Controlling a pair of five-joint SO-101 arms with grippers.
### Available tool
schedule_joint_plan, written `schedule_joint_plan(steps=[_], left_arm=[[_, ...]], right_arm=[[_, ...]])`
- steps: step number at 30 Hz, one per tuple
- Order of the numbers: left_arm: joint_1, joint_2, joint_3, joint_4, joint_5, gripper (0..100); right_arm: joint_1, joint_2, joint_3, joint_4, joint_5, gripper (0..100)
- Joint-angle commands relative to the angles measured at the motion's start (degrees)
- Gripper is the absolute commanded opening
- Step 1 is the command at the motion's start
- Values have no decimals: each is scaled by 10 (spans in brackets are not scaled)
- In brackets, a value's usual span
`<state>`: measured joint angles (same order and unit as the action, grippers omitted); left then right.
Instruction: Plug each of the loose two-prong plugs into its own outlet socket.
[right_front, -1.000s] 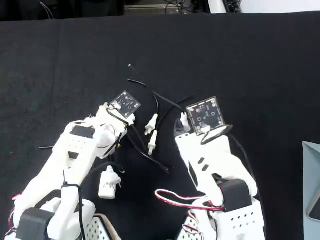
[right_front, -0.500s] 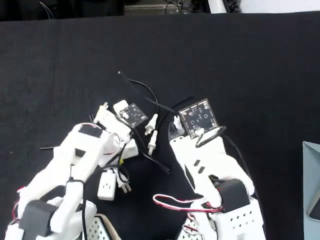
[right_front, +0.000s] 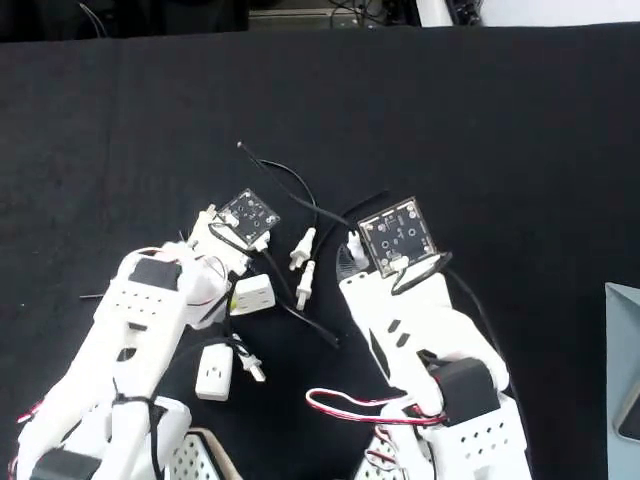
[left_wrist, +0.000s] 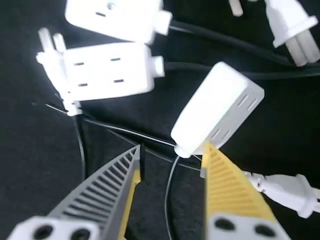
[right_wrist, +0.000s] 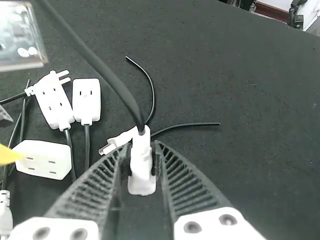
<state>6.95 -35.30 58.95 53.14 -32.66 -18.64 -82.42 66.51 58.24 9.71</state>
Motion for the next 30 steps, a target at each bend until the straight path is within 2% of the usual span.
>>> schedule_joint_plan(steps=[1, 10, 18, 20, 23, 26, 30], left_arm=[[0, -44, -11, -7, 12, 197], [-3, 14, 46, -151, 32, 197], [-7, 80, 4, -165, 46, 197], [-5, 67, -11, -142, 69, 197], [6, 27, -43, -59, 79, 197], [27, -30, -59, 18, 76, 197], [48, -94, -55, 63, 52, 197]], right_arm=[[-7, -1, -3, -11, -6, 11], [-7, -1, -3, -10, -6, 11], [-7, -1, -3, -10, -6, 11], [-7, -1, -3, -10, -6, 11], [-7, -1, -2, -10, -6, 11], [-7, -1, -2, -10, -6, 11], [-7, -1, -2, -10, -4, 11]])
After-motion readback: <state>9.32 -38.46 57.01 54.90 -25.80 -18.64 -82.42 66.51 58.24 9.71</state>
